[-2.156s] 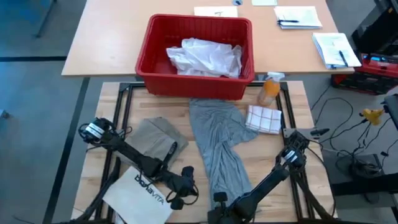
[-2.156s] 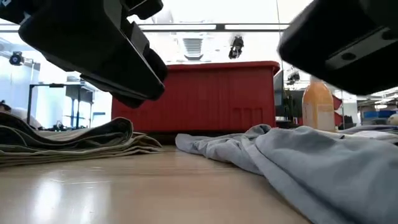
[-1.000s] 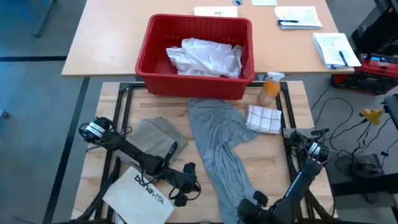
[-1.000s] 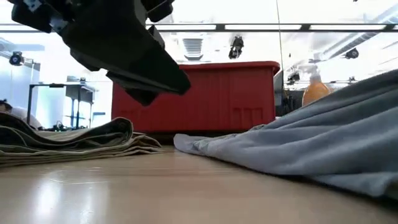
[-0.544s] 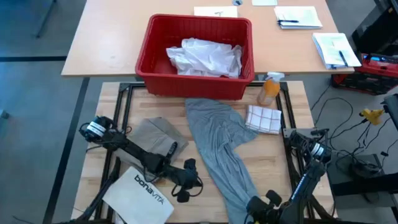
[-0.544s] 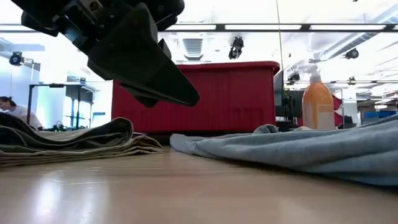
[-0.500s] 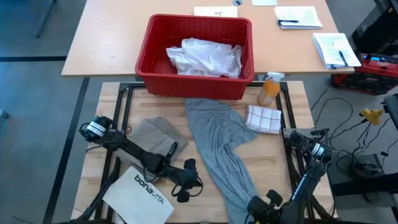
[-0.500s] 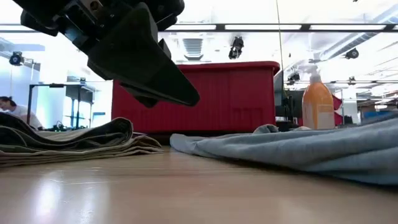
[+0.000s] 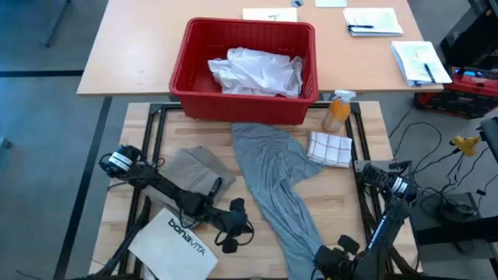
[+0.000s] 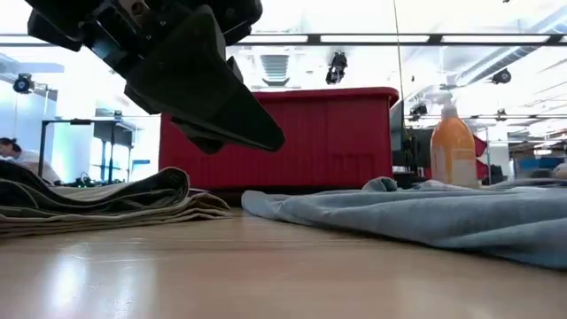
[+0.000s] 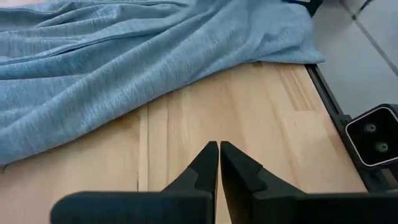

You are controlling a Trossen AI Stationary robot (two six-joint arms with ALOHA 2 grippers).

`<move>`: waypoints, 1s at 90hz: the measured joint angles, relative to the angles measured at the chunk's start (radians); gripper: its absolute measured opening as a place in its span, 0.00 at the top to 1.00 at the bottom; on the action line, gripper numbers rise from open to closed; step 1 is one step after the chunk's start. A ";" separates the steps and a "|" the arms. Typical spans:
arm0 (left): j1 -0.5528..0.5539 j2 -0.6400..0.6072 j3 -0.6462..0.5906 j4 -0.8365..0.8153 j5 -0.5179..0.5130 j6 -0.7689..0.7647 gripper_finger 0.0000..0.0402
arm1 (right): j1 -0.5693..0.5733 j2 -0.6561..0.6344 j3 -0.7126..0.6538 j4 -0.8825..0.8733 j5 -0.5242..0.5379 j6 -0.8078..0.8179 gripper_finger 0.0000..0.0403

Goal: Fold laundry
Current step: Fold the gray shirt

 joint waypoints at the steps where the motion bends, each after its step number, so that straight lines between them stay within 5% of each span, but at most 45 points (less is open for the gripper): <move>1: 0.001 0.000 0.000 0.000 0.000 0.001 1.00 | 0.000 0.000 0.000 -0.003 -0.003 0.001 0.62; 17: 0.002 0.000 0.000 0.000 0.000 0.005 1.00 | 0.000 -0.002 0.000 -0.135 -0.090 0.057 0.34; 33: 0.002 0.000 0.000 0.000 0.000 0.011 1.00 | 0.005 -0.008 -0.001 -0.052 -0.094 0.052 0.28; 44: 0.002 0.000 0.000 0.000 0.000 0.014 1.00 | 0.006 0.003 -0.018 0.196 -0.026 -0.058 0.33; 67: 0.002 0.000 -0.001 0.000 0.000 0.010 1.00 | 0.022 0.018 -0.143 0.304 0.036 0.050 0.47; 90: 0.002 0.000 -0.001 0.000 0.000 0.008 1.00 | 0.038 0.017 -0.240 0.290 -0.020 0.147 0.85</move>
